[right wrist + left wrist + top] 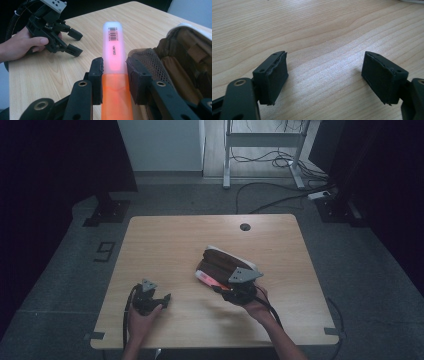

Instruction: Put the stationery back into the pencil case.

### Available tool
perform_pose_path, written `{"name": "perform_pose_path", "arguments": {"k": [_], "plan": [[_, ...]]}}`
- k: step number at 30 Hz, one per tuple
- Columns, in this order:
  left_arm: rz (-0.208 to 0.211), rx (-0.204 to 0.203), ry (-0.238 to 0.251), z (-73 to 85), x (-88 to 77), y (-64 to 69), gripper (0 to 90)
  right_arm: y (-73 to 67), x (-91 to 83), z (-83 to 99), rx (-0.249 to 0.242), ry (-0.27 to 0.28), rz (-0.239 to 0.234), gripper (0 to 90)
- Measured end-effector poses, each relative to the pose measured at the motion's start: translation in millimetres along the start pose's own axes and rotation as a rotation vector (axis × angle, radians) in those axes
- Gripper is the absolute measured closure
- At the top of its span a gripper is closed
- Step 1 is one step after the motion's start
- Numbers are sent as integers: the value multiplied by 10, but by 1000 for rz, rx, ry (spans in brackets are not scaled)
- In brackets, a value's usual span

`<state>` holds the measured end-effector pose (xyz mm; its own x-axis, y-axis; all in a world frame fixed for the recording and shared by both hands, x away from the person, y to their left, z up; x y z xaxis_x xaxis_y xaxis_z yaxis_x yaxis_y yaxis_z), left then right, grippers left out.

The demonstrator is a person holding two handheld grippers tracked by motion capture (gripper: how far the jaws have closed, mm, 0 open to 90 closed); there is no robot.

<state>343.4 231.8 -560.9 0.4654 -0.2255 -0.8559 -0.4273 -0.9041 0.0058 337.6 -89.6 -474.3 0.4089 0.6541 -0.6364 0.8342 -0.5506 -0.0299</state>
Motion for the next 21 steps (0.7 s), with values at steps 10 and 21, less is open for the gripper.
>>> {"name": "perform_pose_path", "arguments": {"k": [10,21], "plan": [[0,0,0,0,0,0,206,102,-71,-76,7,6,14,657],[0,0,0,0,0,0,206,222,-111,-80,23,13,18,657]]}}
Point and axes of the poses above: each handheld gripper's, and its own axes: x roughly forward along the jaws, z roughly out of its underside, y roughly to its right, the point moved 2 cm from there along x, roughly forward along the jaws, and after that the axes turned 13 degrees about -y, right-handed, at the moved point
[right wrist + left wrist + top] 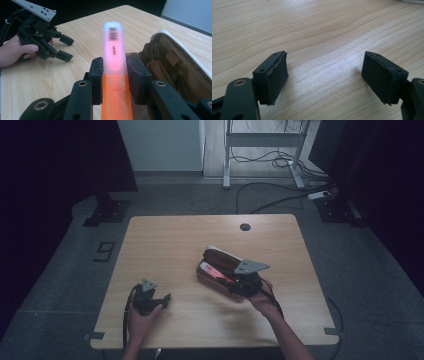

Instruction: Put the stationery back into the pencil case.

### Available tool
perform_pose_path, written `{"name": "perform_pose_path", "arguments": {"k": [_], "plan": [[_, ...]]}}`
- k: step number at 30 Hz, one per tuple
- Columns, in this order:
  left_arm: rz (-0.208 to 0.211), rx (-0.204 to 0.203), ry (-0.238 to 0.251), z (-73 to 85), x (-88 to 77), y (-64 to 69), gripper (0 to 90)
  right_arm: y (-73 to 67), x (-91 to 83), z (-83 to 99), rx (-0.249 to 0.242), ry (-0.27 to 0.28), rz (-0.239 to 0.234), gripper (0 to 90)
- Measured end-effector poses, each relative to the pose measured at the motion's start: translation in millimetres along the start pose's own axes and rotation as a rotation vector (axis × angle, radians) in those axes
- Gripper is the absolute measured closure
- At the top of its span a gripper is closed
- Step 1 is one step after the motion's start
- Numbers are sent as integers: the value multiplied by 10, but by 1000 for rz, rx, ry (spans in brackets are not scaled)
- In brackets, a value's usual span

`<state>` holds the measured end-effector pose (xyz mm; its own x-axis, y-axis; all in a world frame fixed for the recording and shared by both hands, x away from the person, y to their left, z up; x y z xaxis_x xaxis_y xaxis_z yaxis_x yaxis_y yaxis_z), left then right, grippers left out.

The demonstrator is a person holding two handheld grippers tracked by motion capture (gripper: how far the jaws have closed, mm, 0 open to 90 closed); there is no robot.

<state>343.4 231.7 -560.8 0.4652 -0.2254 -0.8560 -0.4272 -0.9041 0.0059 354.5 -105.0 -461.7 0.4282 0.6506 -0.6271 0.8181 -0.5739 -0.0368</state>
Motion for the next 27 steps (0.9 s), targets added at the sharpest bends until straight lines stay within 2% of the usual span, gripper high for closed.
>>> {"name": "perform_pose_path", "arguments": {"k": [8,27], "plan": [[0,0,1,0,0,0,206,92,-22,-23,9,9,9,657],[0,1,-1,0,-1,0,206,356,-18,-83,23,-12,32,656]]}}
Point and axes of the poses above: each handheld gripper's, and its own axes: x roughly forward along the jaws, z roughly out of its underside, y roughly to its right, the point moved 2 cm from there along x, roughly forward along the jaws, and after that the axes turned 13 degrees about -y, right-handed, at the moved point
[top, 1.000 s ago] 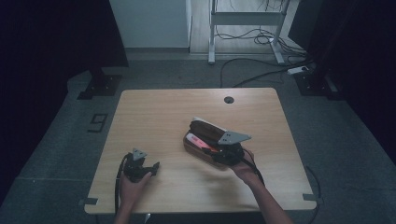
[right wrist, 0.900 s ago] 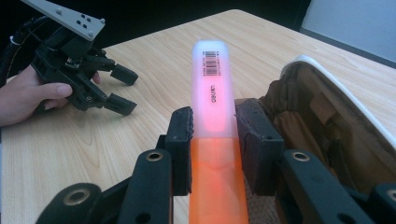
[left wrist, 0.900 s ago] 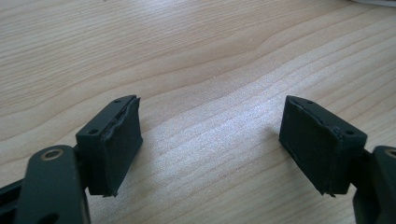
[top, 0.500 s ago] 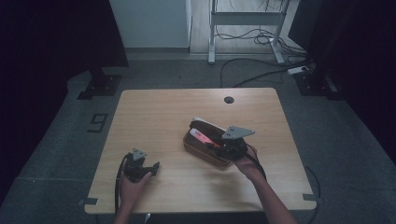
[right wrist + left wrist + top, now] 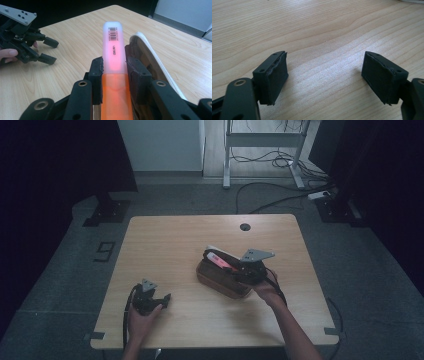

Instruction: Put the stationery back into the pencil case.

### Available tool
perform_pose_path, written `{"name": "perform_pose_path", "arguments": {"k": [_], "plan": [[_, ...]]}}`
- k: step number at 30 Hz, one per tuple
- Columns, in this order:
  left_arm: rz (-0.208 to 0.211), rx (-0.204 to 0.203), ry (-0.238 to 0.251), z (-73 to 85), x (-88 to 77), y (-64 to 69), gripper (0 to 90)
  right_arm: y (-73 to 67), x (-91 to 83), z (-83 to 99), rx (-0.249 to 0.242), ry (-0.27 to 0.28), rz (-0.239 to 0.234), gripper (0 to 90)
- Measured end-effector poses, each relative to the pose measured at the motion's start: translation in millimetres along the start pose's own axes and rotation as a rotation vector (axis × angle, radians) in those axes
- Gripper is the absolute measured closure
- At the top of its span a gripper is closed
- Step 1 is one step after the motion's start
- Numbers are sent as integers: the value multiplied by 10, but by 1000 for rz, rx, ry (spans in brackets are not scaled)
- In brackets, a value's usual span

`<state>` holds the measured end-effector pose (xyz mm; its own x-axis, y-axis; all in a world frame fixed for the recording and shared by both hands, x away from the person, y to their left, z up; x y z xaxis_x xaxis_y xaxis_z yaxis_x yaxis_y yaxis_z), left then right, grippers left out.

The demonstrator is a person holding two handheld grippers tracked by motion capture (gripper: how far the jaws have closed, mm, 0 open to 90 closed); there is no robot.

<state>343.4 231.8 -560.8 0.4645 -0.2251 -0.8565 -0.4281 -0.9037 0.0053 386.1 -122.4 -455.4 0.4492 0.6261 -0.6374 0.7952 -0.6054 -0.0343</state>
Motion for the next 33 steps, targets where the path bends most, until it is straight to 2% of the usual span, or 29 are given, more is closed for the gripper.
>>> {"name": "perform_pose_path", "arguments": {"k": [20,31,33], "plan": [[-1,0,0,0,0,0,206,209,26,-14,10,-24,16,656],[0,-1,0,0,0,0,206,276,63,-8,-17,-40,28,654],[0,-1,0,0,0,0,206,270,80,9,-35,-53,43,651]]}}
Point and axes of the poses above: each handheld gripper's, and its own axes: x roughly forward along the jaws, z roughly out of its underside, y roughly to its right, the point moved 2 cm from there along x, roughly forward along the jaws, and after that the axes turned 13 degrees about -y, right-handed, at the moved point
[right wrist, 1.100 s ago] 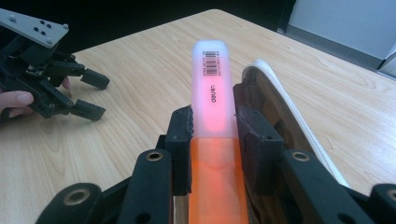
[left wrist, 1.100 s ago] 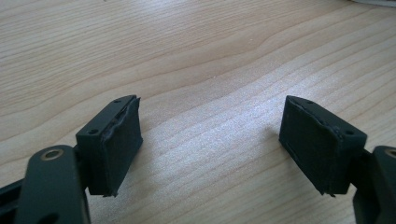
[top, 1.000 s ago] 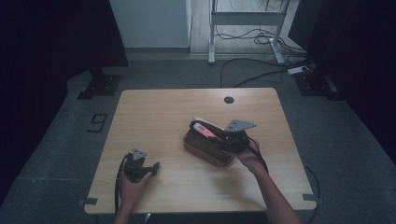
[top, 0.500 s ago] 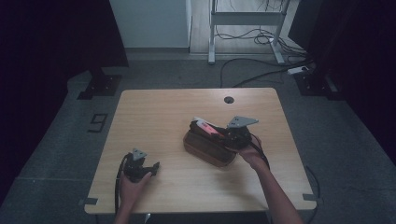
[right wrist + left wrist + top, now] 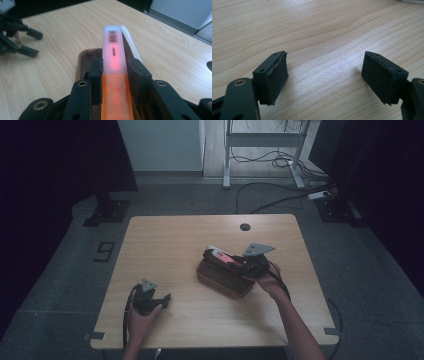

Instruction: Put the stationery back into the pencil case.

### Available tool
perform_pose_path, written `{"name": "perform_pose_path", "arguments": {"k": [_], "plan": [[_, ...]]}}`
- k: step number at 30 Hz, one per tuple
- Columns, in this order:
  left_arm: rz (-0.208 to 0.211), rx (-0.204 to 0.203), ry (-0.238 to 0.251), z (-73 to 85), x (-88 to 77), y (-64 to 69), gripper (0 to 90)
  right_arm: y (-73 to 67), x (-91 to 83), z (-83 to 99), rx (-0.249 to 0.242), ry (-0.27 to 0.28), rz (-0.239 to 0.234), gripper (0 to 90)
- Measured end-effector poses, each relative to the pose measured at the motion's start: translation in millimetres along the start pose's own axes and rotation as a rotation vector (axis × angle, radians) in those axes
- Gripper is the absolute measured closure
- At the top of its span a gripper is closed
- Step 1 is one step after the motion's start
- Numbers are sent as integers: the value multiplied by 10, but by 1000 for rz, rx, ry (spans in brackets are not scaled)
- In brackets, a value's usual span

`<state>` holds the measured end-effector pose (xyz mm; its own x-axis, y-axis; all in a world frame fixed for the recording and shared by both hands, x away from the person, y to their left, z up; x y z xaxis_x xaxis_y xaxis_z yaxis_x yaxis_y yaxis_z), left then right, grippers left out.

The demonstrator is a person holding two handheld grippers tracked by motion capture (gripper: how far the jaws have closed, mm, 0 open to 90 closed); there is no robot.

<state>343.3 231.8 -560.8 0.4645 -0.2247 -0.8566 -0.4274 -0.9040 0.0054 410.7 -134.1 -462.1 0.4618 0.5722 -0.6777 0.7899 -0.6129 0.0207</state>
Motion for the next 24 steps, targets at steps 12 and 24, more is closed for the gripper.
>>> {"name": "perform_pose_path", "arguments": {"k": [12,24], "plan": [[0,-2,2,0,1,1,206,-25,23,68,-20,-26,44,581],[-1,2,1,0,0,-1,206,-126,-47,79,-20,4,30,535]]}}
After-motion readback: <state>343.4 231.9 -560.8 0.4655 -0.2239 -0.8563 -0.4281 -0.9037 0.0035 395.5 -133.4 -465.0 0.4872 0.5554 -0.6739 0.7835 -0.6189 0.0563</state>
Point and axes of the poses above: each handheld gripper's, and its own axes: x roughly forward along the jaws, z roughly out of its underside, y roughly to its right, the point moved 2 cm from there along x, roughly forward along the jaws, and after that the axes turned 13 degrees about -y, right-handed, at the moved point
